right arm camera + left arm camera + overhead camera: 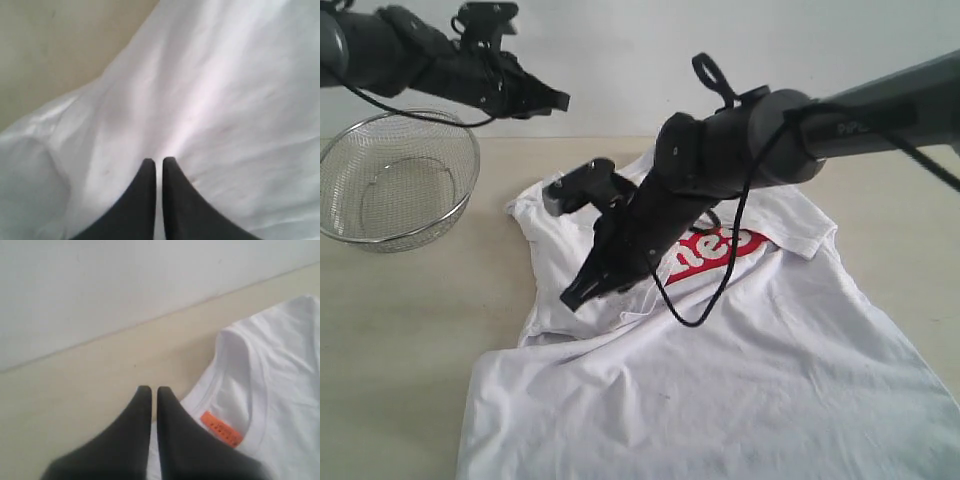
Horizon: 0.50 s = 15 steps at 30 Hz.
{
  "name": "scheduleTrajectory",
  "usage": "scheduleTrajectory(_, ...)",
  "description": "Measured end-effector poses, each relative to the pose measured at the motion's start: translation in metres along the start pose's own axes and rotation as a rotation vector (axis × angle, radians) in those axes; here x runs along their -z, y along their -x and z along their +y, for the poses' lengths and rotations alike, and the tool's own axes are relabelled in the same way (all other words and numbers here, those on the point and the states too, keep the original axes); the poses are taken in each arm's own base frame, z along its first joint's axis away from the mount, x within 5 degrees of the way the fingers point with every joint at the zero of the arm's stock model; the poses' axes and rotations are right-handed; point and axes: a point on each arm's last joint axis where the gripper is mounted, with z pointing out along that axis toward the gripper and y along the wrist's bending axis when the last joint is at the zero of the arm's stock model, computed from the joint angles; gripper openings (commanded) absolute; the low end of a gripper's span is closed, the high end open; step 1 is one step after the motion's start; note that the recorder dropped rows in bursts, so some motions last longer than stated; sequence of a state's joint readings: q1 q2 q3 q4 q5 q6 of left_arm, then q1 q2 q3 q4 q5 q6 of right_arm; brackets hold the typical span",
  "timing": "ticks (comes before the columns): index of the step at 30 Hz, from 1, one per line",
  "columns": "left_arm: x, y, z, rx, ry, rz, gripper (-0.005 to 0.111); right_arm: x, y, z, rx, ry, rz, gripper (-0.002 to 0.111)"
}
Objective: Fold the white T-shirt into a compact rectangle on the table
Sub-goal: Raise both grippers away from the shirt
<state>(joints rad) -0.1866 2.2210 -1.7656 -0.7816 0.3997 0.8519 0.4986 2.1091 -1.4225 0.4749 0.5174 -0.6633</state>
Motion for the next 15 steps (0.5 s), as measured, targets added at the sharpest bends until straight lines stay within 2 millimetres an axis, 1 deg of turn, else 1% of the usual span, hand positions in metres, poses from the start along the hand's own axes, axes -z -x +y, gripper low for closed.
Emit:
scheduleTrajectory(2,0.014,0.010,-0.006,-0.006,-0.044,0.011,0.005,0.020,0.010,-0.013,-0.021,-0.091,-0.076,0.000)
scheduleTrajectory(4,0.019,0.008,-0.012,0.002,-0.096,0.071,0.005,0.038,0.015,-0.033,-0.057,-0.172,-0.134,0.000)
scheduleTrajectory(5,0.020,0.004,-0.014,0.010,-0.122,0.110,0.005,0.046,0.014,-0.047,-0.090,-0.208,-0.155,0.000)
scheduleTrajectory(7,0.019,-0.006,-0.017,0.024,-0.152,0.189,0.005,0.056,0.006,-0.076,-0.157,-0.262,-0.171,0.000)
scheduleTrajectory(9,0.017,-0.019,-0.018,0.046,-0.162,0.256,0.005,0.066,-0.007,-0.106,-0.229,-0.307,-0.172,0.000)
scheduleTrajectory(11,0.014,-0.032,-0.020,0.066,-0.171,0.305,0.005,0.076,-0.020,-0.130,-0.291,-0.345,-0.174,0.000)
scheduleTrajectory(12,0.013,-0.040,-0.021,0.076,-0.174,0.330,0.005,0.080,-0.025,-0.140,-0.316,-0.360,-0.178,0.000)
scheduleTrajectory(15,0.007,-0.059,-0.031,0.082,-0.178,0.381,0.005,0.087,-0.035,-0.157,-0.356,-0.387,-0.179,0.000)
